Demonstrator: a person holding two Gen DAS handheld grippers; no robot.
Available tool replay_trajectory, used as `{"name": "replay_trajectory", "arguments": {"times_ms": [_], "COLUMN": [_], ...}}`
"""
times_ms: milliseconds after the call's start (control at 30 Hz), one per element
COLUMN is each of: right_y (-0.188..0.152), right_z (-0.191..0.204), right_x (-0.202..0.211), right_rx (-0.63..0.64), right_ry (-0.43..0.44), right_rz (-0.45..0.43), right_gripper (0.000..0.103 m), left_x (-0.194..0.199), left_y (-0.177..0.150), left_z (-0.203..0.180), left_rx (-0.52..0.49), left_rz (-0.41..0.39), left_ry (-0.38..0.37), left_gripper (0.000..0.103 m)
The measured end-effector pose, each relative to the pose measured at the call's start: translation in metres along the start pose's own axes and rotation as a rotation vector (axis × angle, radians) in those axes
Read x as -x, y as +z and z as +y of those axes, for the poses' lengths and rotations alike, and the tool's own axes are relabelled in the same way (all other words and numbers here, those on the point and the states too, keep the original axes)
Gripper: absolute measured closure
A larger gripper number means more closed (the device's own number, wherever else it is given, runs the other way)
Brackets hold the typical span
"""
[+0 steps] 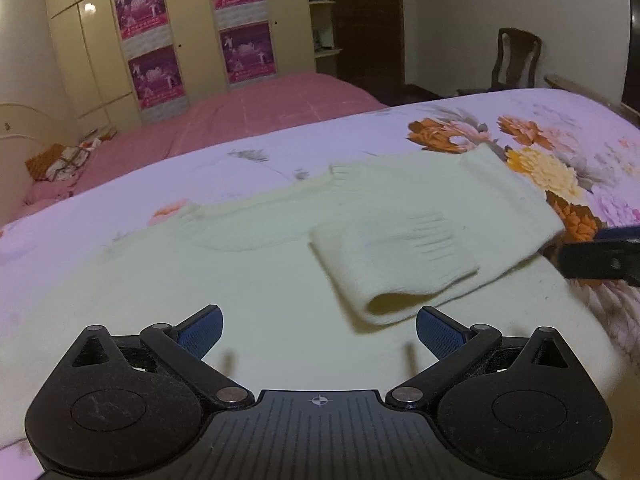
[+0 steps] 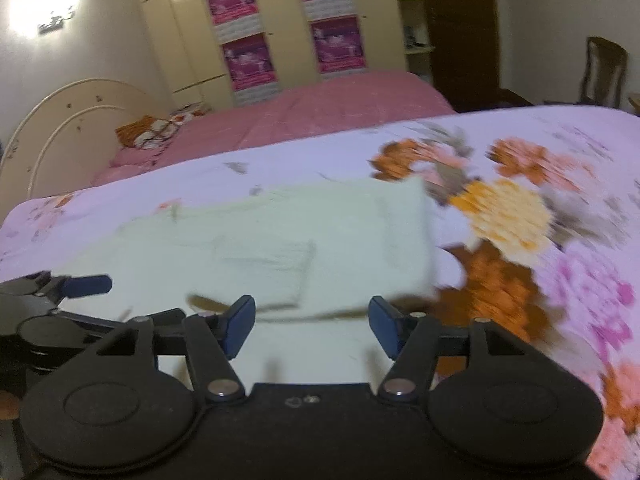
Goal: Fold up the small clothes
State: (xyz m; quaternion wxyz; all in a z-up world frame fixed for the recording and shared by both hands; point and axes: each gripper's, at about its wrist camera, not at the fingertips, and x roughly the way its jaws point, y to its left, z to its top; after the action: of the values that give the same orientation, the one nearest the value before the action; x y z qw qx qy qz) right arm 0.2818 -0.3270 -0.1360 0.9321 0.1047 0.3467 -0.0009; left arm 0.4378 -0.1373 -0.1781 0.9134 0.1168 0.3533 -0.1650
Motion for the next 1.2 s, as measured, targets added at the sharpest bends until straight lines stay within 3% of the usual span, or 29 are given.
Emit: {"name": "replay_trajectory", "arguments": {"times_ms": [67,167,300,367,500,533,700,867,1000,1200], "right_y": [-0.006,-0.012,-0.017,-0.017,-0.016,-0.016,-0.010,-0.006,-0.005,0.003], "right_z": [-0.007,-0.019,-0.027,-0.031,-0.035,-0.036,-0.039,-0.044,-0.040,-0.035], "right_x": [0.006,0.009,0.012,0.012,0.006,0.004,-0.011,-0.039,-0.054,-0.066], "right_rx": [-0.029,-0.071,-0.107,-0.116,-0.124,-0.125,-0.119,-0.116,-0.101,-0.158], "right_ry": [-0.006,-0.005,0.002,0.002,-0.012,-0.016,-0.047,-0.085,-0.056,0.022], "right_rz": [-0.008,-0.014,-0.023,-0.027,-0.024,-0.023,-0.019,0.023,0.042,0.043], "right_gripper": [0.041,0.041,0.040,0.040,0.040,0.040,0.038,0.039,0.046,0.047], "left_x": [-0.005,-0.014,-0.021,-0.022,-0.021,-0.021,-0.018,-0.003,-0.018,-0.022], "left_y": [0.001,0.000,-0.003,0.000,0.004,0.005,-0.009,-0.050,-0.067,-0.059], "left_z": [-0.001,-0.001,-0.005,-0.005,0.004,0.010,0.061,0.109,0.121,0.116], "left_rx": [0.016,0.052,0.051,0.067,0.160,0.201,0.530,0.860,0.901,0.865], "left_rz": [-0.003,0.011,-0.009,-0.052,-0.117,-0.117,-0.126,-0.173,-0.078,-0.093], "left_ry": [-0.019,-0.044,-0.022,-0.033,-0.015,-0.020,-0.069,-0.118,-0.114,-0.102], "left_gripper": [0.024,0.036,0.040,0.071,0.088,0.097,0.100,0.100,0.099,0.099]}}
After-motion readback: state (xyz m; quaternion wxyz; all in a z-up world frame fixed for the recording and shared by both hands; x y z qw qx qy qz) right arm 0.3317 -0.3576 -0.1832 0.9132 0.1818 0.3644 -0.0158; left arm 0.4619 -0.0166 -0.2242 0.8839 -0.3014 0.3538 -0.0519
